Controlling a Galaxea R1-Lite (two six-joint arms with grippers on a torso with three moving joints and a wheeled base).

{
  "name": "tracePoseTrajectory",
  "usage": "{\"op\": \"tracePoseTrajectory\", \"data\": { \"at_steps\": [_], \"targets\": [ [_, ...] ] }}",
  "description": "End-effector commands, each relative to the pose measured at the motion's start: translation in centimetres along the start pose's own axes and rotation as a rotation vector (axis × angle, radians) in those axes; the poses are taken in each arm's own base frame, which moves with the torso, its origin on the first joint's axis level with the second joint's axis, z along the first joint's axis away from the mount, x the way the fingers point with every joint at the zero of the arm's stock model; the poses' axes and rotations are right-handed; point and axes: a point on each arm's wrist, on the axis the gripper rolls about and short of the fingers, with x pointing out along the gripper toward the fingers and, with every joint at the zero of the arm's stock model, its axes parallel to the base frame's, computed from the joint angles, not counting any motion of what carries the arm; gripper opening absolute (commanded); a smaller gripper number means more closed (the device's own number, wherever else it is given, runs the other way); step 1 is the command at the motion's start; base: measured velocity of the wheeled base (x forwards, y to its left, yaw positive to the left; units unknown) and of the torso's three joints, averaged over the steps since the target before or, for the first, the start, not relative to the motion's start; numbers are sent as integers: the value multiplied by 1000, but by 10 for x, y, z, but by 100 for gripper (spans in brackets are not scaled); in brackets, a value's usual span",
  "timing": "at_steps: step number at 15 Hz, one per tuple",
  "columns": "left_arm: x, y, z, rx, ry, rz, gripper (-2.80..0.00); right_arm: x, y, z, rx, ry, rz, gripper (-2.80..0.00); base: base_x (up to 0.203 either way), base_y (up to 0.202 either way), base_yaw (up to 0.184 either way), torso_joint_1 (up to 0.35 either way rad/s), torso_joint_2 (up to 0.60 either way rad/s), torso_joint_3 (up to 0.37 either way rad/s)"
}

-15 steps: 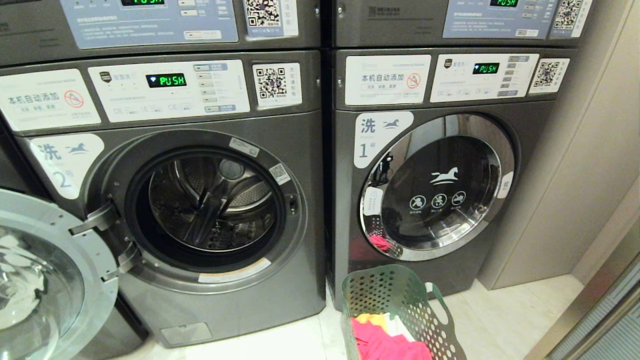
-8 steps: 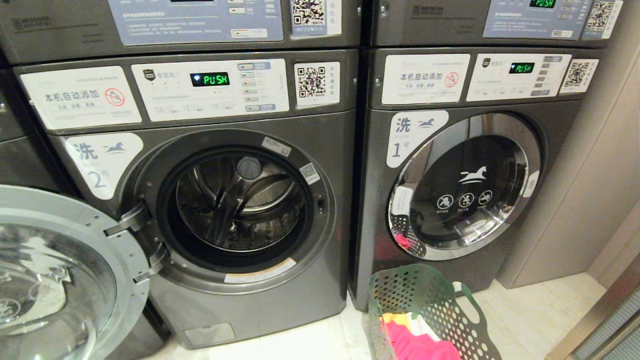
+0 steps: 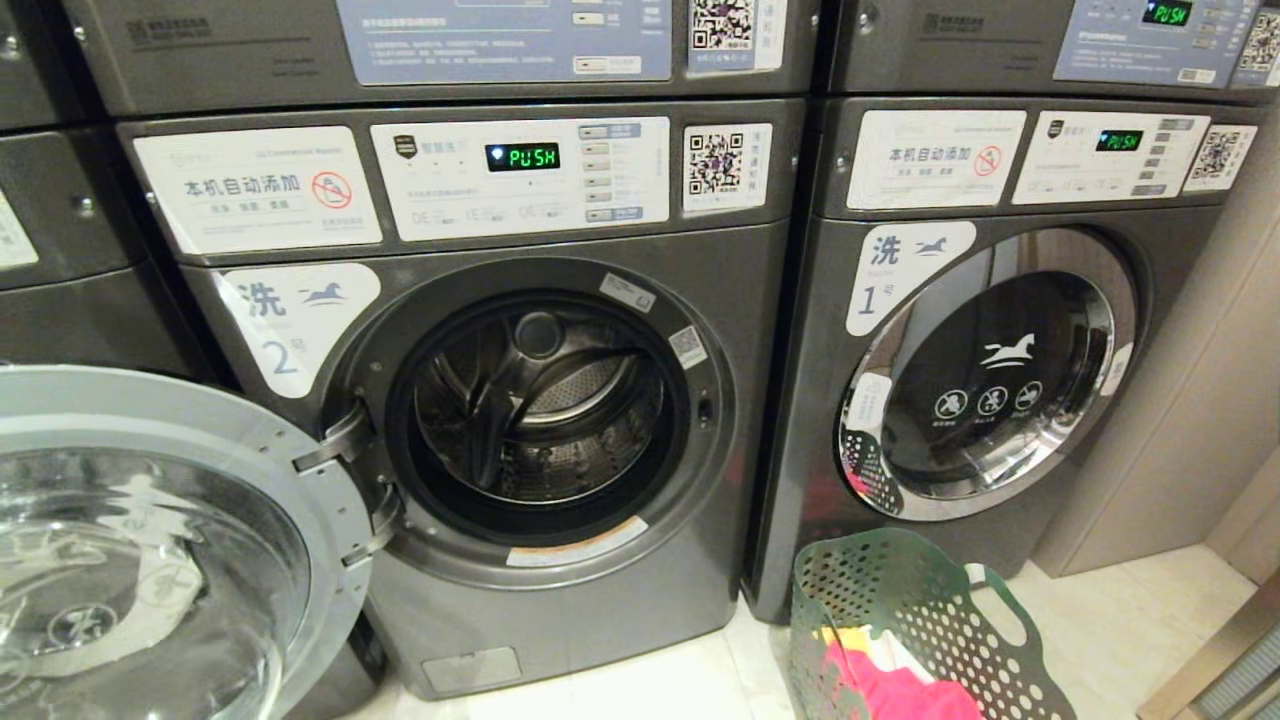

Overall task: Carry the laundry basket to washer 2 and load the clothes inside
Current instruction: Place the clothes into the washing machine

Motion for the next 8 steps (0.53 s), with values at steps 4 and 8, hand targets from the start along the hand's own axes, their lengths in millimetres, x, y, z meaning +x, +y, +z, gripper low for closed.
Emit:
{"op": "tracePoseTrajectory", "data": {
  "at_steps": [4, 8],
  "targets": [
    [1, 0, -2, -1, 9, 1, -280, 1, 0, -2, -2, 9, 0, -280, 0, 17, -1, 1, -1, 1],
    [1, 0, -2, -6, 9, 1, -280, 1, 0, -2, -1, 8, 0, -280, 1, -2, 20, -25, 233, 198]
  ]
}}
